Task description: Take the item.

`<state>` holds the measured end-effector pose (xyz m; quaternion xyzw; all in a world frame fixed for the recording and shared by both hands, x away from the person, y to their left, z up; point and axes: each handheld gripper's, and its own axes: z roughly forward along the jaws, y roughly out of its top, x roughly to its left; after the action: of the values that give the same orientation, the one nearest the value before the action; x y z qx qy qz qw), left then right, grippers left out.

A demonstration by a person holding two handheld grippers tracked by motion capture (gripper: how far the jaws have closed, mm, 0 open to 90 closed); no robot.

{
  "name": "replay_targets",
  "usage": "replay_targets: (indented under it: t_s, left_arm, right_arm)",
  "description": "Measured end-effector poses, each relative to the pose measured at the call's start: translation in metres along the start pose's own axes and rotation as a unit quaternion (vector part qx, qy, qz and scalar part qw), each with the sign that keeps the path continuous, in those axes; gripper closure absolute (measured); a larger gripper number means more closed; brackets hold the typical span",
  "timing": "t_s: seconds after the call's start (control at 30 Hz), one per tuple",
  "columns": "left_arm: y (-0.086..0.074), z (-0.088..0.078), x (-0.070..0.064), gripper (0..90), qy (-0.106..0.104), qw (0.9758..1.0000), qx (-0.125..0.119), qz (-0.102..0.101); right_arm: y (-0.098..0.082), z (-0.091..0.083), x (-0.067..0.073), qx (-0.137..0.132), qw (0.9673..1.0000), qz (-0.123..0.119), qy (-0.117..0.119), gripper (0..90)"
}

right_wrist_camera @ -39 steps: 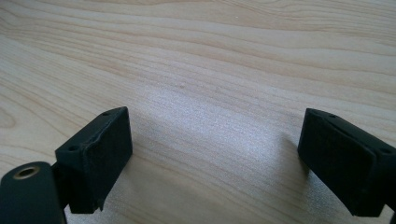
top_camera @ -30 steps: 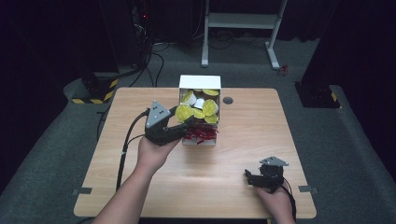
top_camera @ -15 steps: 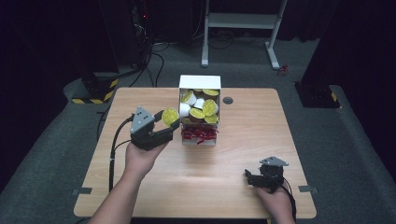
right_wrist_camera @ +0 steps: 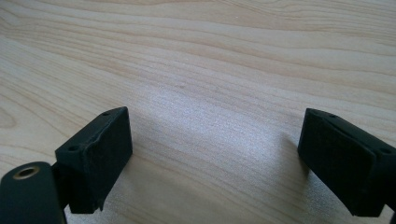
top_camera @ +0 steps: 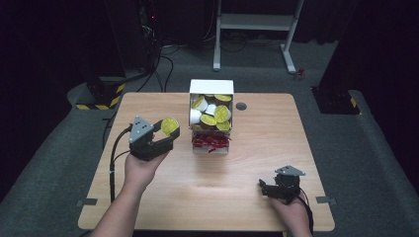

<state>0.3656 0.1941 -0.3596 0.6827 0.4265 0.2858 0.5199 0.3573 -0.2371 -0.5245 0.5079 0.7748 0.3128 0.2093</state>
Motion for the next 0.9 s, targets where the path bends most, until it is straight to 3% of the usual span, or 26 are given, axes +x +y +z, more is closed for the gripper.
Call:
replay_targets:
  t_s: [0.5, 0.9]
  left_arm:
    - [-0.018, 0.002, 0.015, 38.8, 0.025, 0.9995, 0.017, -0.003]
    - [-0.041, 0.013, 0.031, 38.7, 0.038, 0.9982, 0.039, -0.027]
  right_arm:
    - [0.000, 0.000, 0.000, 0.000, 1.0000, 0.000, 0.000, 9.9]
    - [0.000, 0.000, 0.000, 0.000, 1.0000, 0.000, 0.000, 9.9]
